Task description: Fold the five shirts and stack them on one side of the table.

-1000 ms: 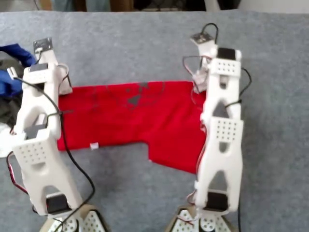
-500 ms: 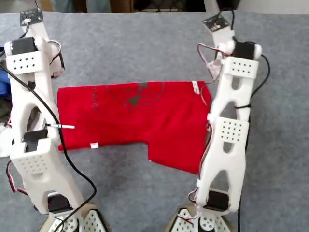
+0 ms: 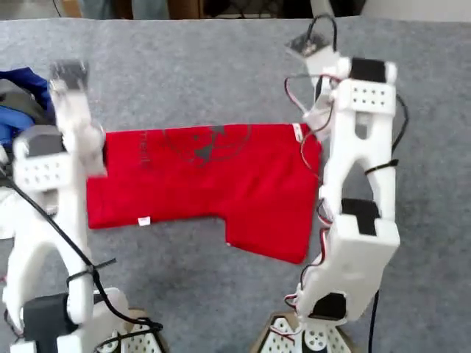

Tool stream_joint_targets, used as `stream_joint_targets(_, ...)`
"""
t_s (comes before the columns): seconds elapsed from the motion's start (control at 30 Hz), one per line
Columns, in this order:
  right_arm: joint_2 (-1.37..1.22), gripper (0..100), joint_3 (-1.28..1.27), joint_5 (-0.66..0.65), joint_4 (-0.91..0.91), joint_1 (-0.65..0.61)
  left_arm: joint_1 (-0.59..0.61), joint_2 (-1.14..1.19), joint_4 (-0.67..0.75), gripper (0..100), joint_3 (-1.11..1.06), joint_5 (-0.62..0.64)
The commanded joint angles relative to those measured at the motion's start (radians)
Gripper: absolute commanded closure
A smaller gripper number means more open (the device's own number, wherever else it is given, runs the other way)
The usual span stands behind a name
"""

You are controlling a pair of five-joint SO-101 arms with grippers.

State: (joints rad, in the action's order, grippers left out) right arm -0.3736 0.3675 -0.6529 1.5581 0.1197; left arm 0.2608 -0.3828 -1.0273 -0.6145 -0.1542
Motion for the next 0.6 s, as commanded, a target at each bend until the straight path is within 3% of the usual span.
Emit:
stream_joint_targets(0.0,0.077,98.3,-0.2,-0.006,-0.112,-0.014,-0.007,-0.037,0.092,97,-0.188,-0.009)
stream_joint_targets(0.33,0.074,98.3,-0.44,-0.014,-0.318,0.035,-0.008,0.247,0.089,97,-0.213,-0.014)
stream_joint_targets(0.57,-0.036,98.3,-0.469,-0.029,-0.396,0.089,-0.004,0.35,-0.012,97,-0.093,-0.017)
